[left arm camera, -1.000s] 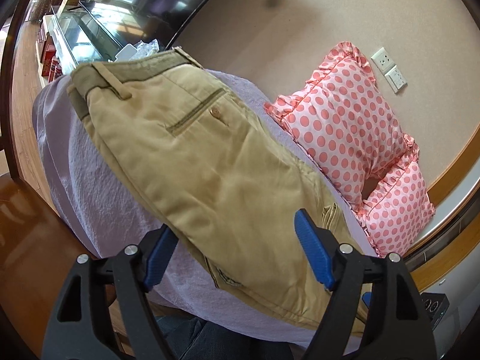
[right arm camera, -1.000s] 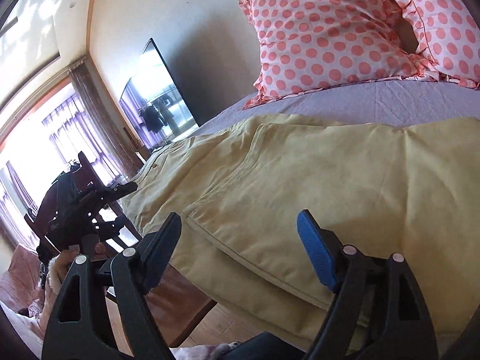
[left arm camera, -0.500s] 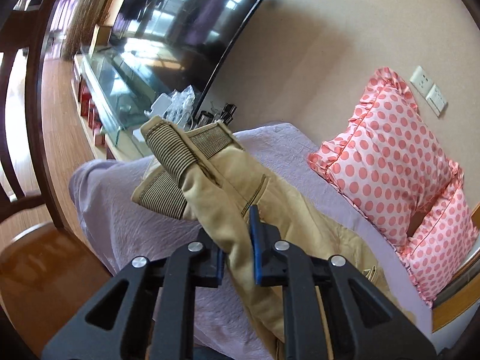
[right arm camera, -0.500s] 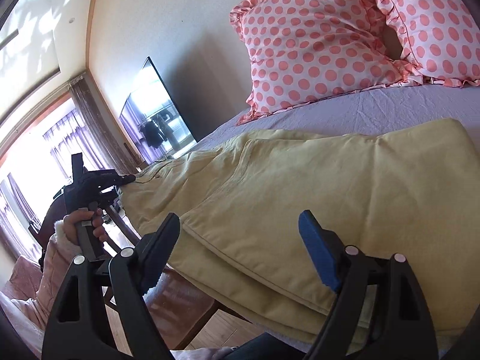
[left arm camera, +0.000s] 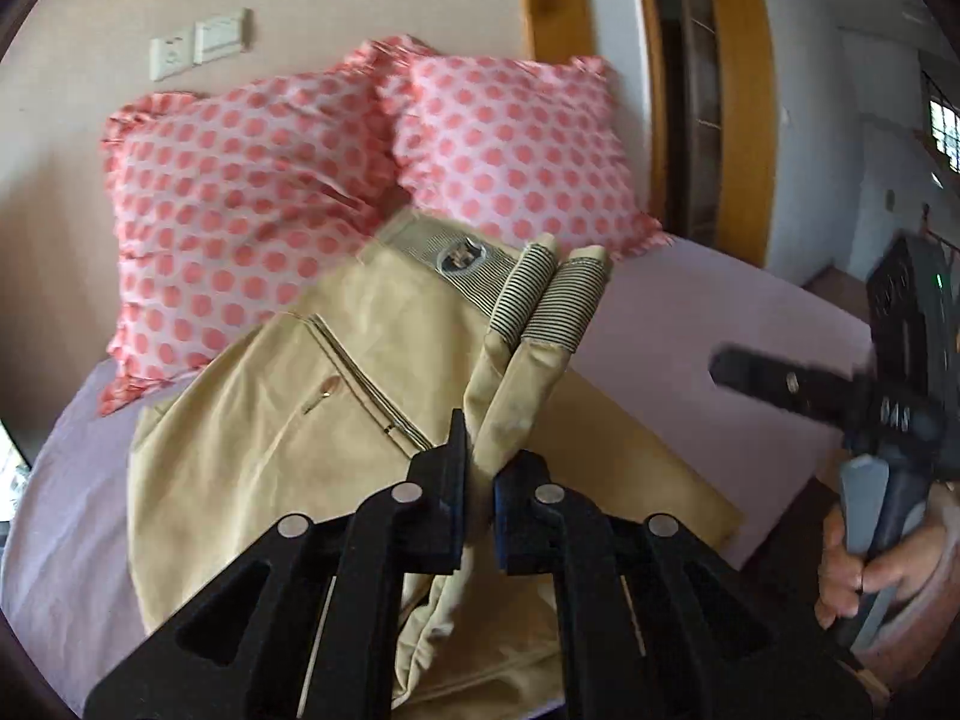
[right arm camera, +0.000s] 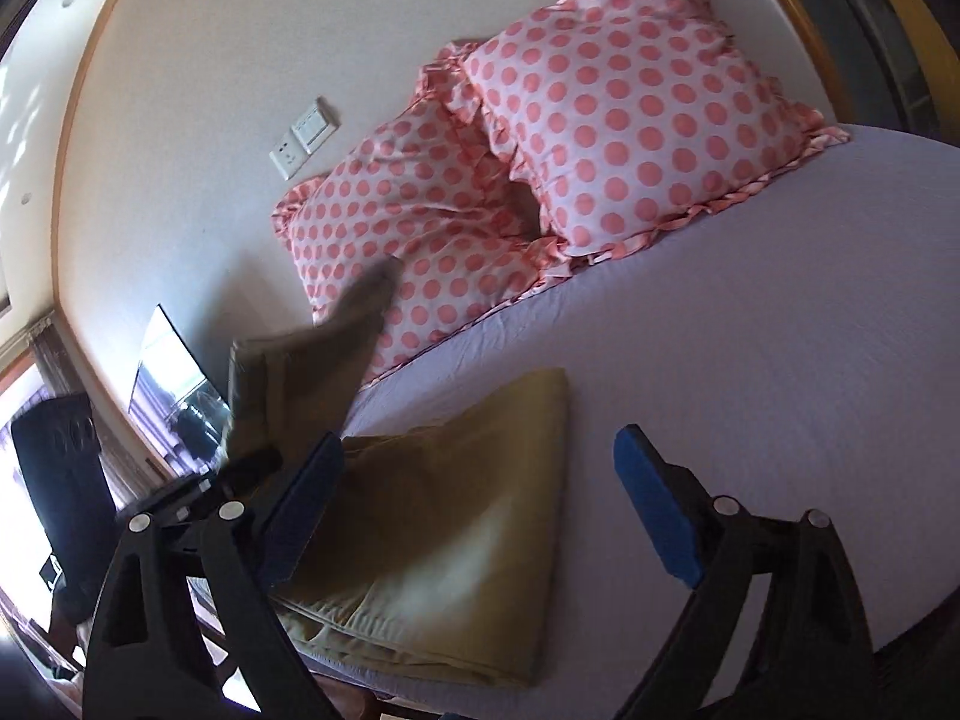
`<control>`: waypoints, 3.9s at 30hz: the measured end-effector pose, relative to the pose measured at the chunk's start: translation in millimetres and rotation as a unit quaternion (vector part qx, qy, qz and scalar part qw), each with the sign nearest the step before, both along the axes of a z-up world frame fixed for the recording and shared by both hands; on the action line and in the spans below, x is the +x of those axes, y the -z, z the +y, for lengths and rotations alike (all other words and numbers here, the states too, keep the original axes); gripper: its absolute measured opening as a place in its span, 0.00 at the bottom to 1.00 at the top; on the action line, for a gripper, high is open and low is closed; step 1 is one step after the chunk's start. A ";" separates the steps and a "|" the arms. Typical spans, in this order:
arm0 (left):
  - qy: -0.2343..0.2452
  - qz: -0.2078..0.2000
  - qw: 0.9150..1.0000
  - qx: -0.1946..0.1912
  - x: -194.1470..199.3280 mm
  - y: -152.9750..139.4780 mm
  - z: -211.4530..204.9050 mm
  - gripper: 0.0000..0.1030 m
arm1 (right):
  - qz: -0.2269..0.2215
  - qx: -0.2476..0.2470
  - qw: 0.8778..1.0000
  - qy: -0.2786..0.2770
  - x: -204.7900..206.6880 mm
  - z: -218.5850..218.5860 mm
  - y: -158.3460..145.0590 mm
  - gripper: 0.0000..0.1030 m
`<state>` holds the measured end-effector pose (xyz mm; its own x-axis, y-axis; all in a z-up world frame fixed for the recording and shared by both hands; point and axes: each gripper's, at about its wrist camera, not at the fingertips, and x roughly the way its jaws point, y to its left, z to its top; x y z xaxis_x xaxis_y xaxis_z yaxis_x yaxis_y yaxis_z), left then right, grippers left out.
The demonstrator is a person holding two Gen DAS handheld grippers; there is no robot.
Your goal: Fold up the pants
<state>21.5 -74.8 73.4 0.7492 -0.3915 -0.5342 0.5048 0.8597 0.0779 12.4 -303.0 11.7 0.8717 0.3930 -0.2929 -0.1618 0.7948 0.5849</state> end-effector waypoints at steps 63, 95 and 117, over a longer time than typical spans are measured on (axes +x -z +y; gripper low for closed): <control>-0.152 0.191 0.965 -0.092 140.2 41.5 127.7 0.77 | 0.170 -0.090 0.978 -0.081 147.2 65.1 0.1 0.85; -0.250 0.058 0.966 -0.011 11.6 75.0 125.3 0.98 | 0.088 -0.303 0.948 0.041 35.5 142.0 38.4 0.99; -0.250 0.056 0.967 -0.012 11.4 75.6 124.3 0.98 | 0.088 -0.303 0.948 0.041 35.1 141.5 38.5 0.99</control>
